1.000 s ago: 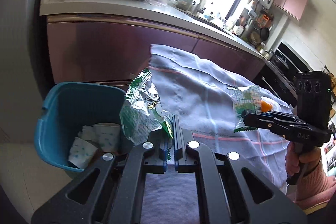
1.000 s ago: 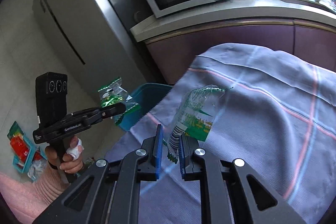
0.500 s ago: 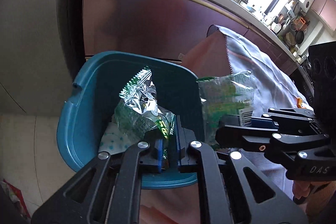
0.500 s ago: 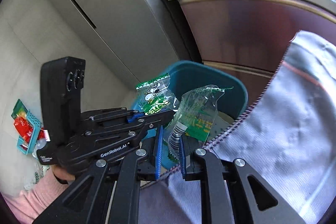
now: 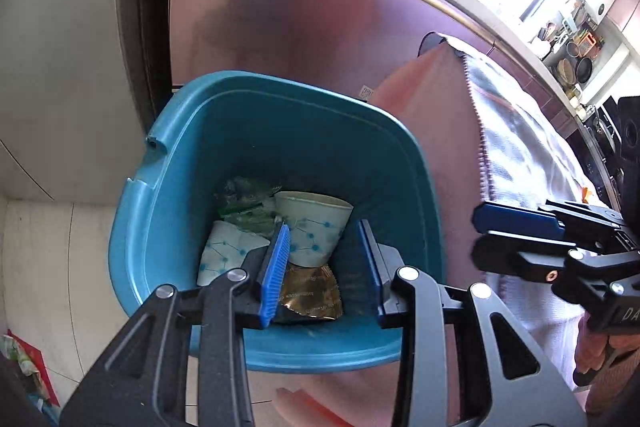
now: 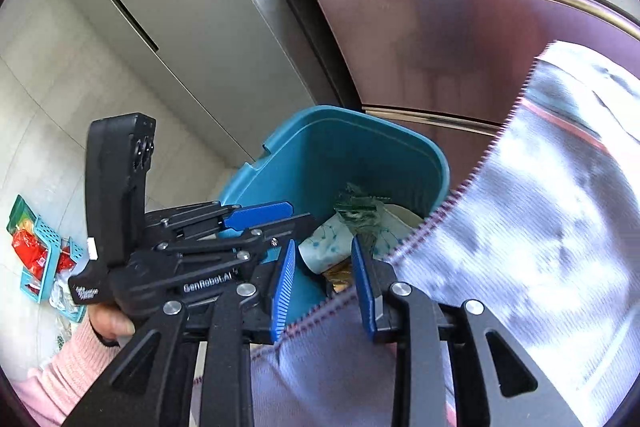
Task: Collect trash
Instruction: 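Carry both clear wrappers over the teal bin and open both grippers, then grasp the gold snack wrapper with the left gripper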
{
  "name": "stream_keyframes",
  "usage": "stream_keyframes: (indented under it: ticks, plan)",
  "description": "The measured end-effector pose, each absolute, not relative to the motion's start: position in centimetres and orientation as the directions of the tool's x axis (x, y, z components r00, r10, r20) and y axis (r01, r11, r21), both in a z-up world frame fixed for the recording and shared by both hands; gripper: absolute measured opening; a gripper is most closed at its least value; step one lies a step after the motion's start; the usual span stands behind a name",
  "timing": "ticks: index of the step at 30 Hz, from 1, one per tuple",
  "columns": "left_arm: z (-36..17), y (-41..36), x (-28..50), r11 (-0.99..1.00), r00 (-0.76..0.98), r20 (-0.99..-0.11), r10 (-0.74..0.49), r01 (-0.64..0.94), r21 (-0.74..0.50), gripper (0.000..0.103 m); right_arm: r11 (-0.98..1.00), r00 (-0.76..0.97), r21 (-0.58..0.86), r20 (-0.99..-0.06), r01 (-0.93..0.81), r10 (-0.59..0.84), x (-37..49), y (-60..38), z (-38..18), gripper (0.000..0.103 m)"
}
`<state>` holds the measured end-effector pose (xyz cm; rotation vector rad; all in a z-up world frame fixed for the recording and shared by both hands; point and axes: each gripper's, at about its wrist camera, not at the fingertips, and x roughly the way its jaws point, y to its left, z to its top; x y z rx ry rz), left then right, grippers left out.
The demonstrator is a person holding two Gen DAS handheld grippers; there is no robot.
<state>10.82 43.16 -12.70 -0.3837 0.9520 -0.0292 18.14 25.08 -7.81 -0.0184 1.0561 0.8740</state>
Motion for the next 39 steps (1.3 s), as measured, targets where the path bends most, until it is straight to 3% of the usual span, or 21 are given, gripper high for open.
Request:
stream_keyframes:
  ticks: [8, 16, 28, 39]
  plan:
    - [-8.5, 40.2, 8.1, 0.930, 0.689, -0.679, -0.252, -0.020, -0.366, 0.043, 0.674, 0.299, 0.357, -0.694, -0.647, 0.655, 15.3, 18.3, -4.2, 0.033]
    - [-3.9, 31.9, 7.6, 0.907, 0.719, -0.572, -0.395, 0.208, -0.365, 0.052, 0.783, 0.484, 0.320, -0.644, -0.533, 0.593, 12.2, 7.0, -1.7, 0.038]
    - [-3.4, 16.0, 9.4, 0.815, 0.578, -0.579, -0.575, 0.463, -0.347, 0.053, 0.938, 0.697, 0.270, -0.630, -0.218, 0.343, 8.5, -9.2, -2.0, 0.039]
    - [-4.8, 4.6, 11.6, 0.746, 0.450, -0.627, -0.635, 0.569, -0.347, 0.053, 0.952, 0.752, 0.301, -0.641, 0.064, 0.152, 6.8, -20.4, -4.7, 0.040]
